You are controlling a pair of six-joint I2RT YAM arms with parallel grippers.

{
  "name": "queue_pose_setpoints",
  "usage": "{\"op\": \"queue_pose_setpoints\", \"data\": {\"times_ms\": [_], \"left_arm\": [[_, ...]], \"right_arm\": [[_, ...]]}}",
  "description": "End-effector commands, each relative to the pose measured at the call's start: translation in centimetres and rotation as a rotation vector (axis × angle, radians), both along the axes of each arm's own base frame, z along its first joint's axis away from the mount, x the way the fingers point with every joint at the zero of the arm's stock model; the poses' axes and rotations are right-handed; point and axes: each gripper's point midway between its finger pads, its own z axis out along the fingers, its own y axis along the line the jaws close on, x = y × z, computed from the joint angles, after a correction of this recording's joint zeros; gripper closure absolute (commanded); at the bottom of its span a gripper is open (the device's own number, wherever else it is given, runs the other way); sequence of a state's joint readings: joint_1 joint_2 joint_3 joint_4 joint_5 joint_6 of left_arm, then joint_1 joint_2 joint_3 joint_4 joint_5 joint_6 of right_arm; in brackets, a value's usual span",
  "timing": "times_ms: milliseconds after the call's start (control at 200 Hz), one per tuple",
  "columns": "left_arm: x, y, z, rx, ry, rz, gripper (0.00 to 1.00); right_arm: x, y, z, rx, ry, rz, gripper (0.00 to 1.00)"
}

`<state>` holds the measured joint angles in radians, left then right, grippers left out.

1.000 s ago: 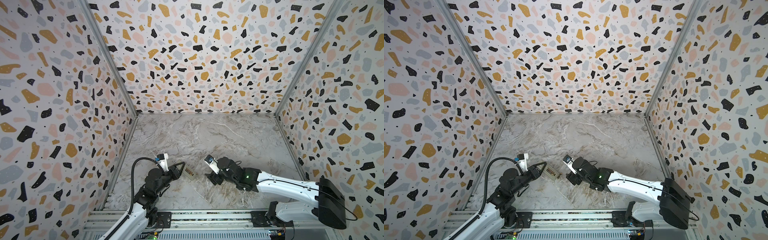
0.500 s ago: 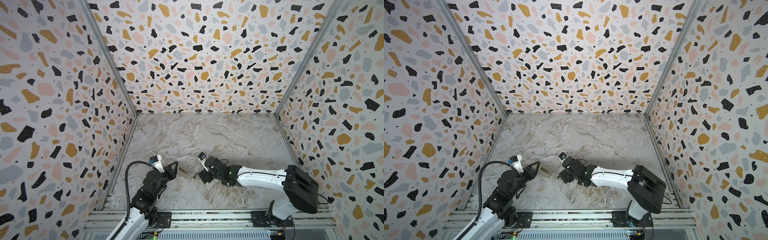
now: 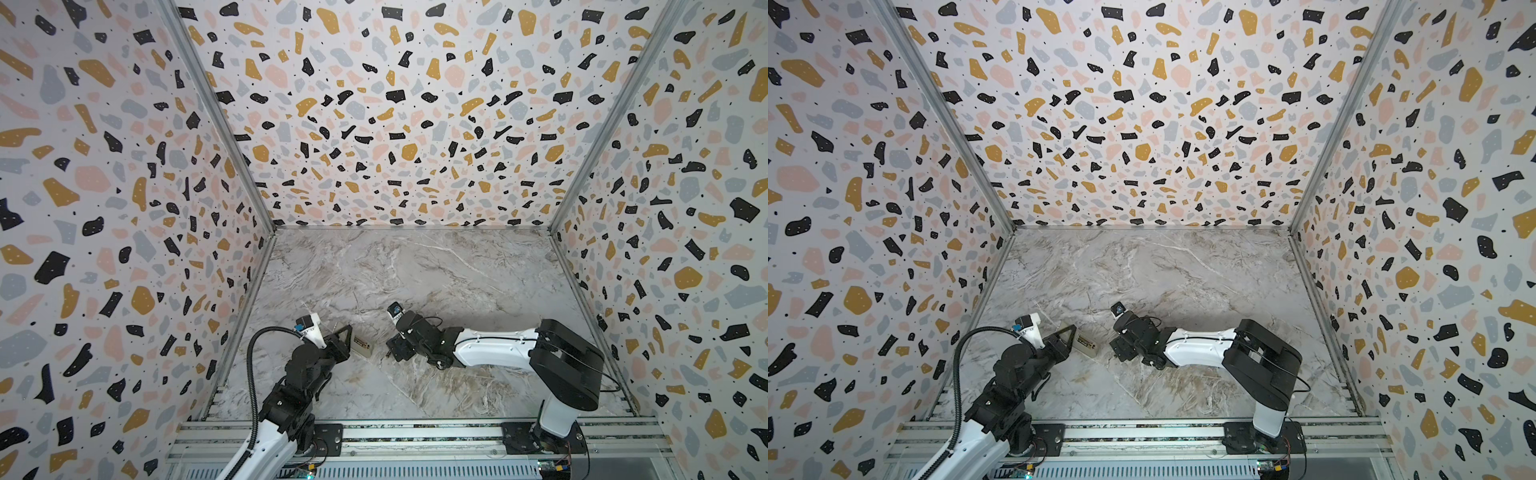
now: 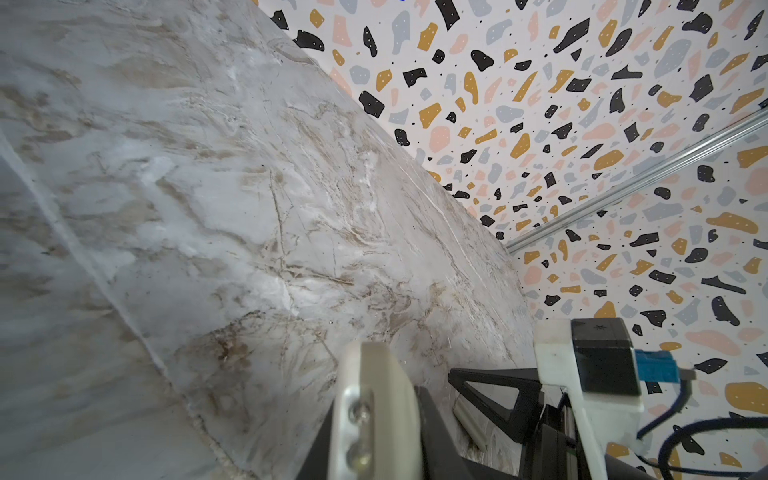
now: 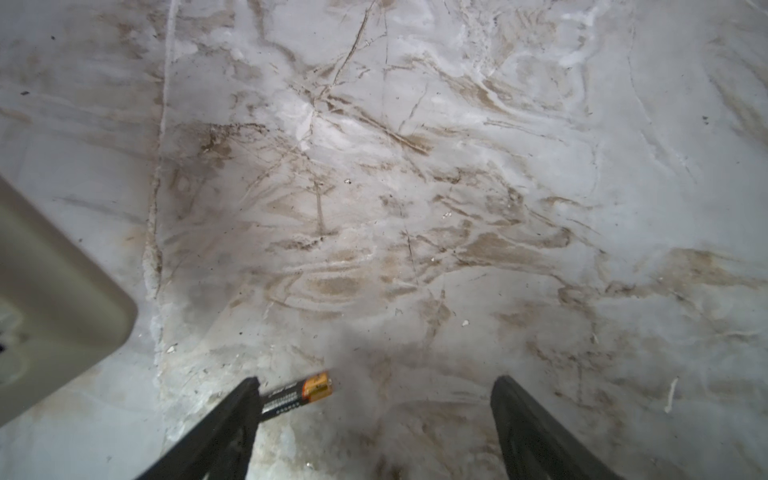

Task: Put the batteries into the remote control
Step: 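Lift the right gripper off the remote and move it toward the loose battery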

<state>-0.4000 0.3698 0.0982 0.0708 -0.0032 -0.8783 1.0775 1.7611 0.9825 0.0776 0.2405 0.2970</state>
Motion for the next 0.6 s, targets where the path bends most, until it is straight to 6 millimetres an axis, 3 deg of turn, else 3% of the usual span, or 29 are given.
{"op": "queue_pose_setpoints", "data": {"times_ms": [0,596], "left_arm": [[0.3,0.4,0.9,-0.012,-0.042,0.022,1.00],[0.2,1.3,1.2,-0.053,-0.062,0.077,1.00]], "right_arm": [[0.7,1.2,1.3,0.047,-0.023,-0.022,0.11],[-0.4,1.6,-2.4,-0.037,0.006,0.003,0.14]]}}
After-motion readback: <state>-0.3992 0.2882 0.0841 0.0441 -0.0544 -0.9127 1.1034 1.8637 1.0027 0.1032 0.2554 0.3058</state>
